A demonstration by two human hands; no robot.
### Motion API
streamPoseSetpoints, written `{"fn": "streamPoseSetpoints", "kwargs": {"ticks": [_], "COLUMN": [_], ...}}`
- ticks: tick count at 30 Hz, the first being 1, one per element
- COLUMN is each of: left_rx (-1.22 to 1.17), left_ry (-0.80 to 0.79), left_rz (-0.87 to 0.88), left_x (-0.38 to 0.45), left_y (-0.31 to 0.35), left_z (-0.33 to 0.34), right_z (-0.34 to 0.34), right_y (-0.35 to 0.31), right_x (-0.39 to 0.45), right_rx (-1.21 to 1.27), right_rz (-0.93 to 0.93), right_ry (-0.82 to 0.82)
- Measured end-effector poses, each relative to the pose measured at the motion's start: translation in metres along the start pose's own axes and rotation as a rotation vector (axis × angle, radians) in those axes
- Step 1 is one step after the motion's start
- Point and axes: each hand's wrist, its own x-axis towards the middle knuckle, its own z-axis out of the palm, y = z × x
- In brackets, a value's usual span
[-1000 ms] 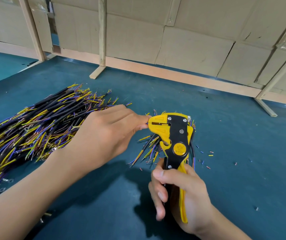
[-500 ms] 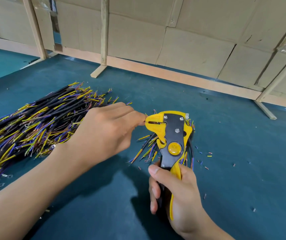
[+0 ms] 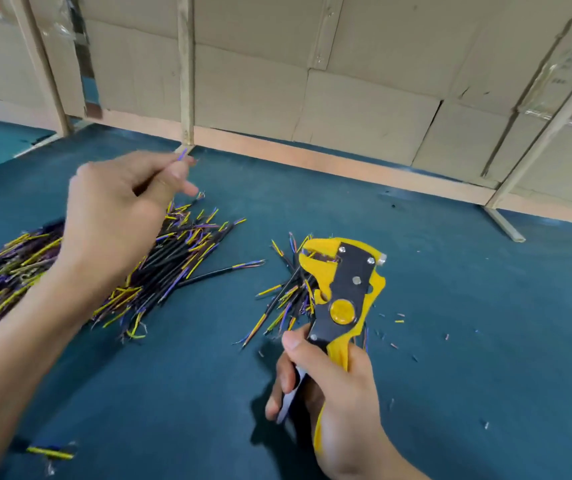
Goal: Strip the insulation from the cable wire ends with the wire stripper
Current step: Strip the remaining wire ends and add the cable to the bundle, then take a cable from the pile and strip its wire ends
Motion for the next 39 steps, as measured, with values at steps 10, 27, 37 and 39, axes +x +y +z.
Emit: {"fn": "streamPoseSetpoints", "kwargs": {"ticks": [10,27,37,39], "left_rx": [-0.686,0.672,0.209,-0.162], "left_ry": [-0.556,-0.512,-0.212,-0.197], "left_rz": [-0.740,0.477,0.853,0.553], "left_x": [-0.006,-0.035,-0.048,-0.055], "left_y": [0.023,-0.018,0.016,0.019], "left_z": [0.070,0.037,0.024,0.031], "right_z": [-0.003,-0.009,-0.010,-0.013], "right_y": [0.003,-0.002,0.006,0.007], "right_x": [-0.003,-0.005,-0.009,-0.009], "right_rx": [-0.027,0.048,0.007,-0.028], "right_rz": [-0.001,0.018,-0.279,-0.365], "right_ry": [-0.066,-0.164,-0.238,-0.202]}}
